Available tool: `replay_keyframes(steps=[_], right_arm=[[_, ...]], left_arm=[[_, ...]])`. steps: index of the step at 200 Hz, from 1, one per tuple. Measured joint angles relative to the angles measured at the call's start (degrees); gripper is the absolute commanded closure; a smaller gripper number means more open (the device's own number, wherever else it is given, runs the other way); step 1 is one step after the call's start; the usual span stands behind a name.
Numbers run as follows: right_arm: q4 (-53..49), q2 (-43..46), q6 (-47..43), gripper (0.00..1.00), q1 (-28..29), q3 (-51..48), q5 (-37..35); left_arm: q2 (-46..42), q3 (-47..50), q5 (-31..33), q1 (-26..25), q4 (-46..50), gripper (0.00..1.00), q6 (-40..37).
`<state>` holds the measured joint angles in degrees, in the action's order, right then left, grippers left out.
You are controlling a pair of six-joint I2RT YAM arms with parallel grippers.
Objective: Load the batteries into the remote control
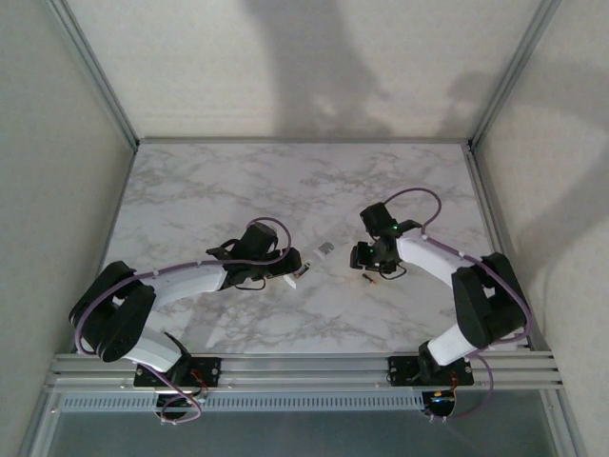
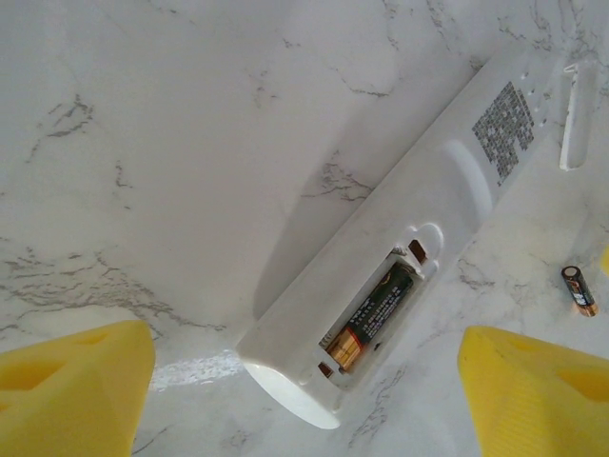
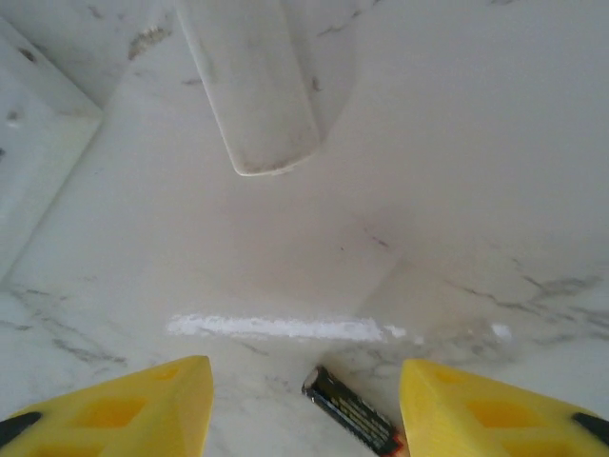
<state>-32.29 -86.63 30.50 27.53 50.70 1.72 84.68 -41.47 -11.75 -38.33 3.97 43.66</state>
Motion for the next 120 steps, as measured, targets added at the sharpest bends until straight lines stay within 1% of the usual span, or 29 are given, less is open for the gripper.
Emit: replay_keyframes(steps=[15,29,43,61,82,120], right_arm=[[-0.8,3.2,4.1,0.44,0.0,-0.1,-0.6],[-1.0,6.2,8.4,0.45,0.0,-0.8,-0.6],[-0.9,9.0,13.6,0.45,0.0,-2.1,-0.5],[-0.7,11.5,20.9,0.5,0.0,-5.0,-0.4],[-0.5,13.3,30.1,0.5,0.0,-8.6,-0.5],[2.1,15.8,46.9,0.54,0.0,-13.6,-0.6]], left_arm=[[0.0,0.0,0.7,0.0,0.4,0.08,0.0],[0.0,0.0,1.3,0.0,0.7,0.06,0.0],[-0.1,-0.1,1.7,0.2,1.1,0.06,-0.2],[-0.2,-0.5,2.1,0.3,1.5,0.06,-0.5],[-0.2,-1.4,2.4,0.4,1.9,0.05,-1.1],[-1.6,-1.8,2.6,1.0,2.3,0.05,-2.2]])
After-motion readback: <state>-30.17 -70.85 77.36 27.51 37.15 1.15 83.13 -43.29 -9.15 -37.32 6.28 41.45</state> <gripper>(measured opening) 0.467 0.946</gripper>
